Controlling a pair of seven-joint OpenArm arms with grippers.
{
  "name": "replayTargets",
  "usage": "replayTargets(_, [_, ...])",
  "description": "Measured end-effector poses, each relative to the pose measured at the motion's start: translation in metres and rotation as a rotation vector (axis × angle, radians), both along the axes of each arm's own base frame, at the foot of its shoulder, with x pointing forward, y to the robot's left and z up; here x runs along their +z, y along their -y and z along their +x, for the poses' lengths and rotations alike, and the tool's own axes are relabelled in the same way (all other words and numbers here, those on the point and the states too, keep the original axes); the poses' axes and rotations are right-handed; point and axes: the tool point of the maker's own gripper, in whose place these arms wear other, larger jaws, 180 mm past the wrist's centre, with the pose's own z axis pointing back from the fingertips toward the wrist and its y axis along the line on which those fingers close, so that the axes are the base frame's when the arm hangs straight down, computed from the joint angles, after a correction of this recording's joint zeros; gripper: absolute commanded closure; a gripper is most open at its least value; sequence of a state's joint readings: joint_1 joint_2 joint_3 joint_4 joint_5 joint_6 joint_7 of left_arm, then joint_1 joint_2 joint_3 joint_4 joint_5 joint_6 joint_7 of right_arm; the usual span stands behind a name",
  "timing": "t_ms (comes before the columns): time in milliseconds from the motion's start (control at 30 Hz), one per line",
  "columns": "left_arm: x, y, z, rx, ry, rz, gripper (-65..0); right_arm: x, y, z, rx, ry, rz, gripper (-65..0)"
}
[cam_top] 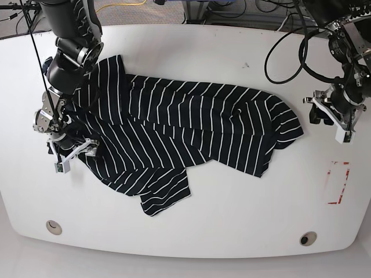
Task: Fold the T-shirt properly
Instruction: 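Release the shirt with the right gripper and move it along the edge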
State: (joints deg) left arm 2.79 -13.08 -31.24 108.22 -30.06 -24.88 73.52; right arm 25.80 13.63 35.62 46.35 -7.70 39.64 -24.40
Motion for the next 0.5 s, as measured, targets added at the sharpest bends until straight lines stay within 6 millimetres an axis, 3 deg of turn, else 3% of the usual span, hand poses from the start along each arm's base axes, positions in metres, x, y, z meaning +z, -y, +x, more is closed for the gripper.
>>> replayTargets(200, [0.001, 0.0, 0.001, 0.001, 0.002, 0.001, -24.6, 0.001, -0.02, 0.003, 0.017, 0.022, 0.015, -65.0])
replayTargets(267, [0.001, -0.001, 0.001, 0.002, 0.002, 0.002, -24.6, 0.001, -0.026, 0.003, 0.021, 0.029, 0.02, -60.6])
replayTargets(433, [0.004, -0.002, 0.005, 0.005, 0.009, 0.007, -24.7, 0.001, -0.031, 0.004, 0.029, 0.027, 0.024, -36.5])
replayTargets(500, [0.008, -0.002, 0.01, 0.006, 0.026, 0.003, -25.0, 0.0, -0.031, 0.003, 0.03, 0.023, 0.023, -21.7])
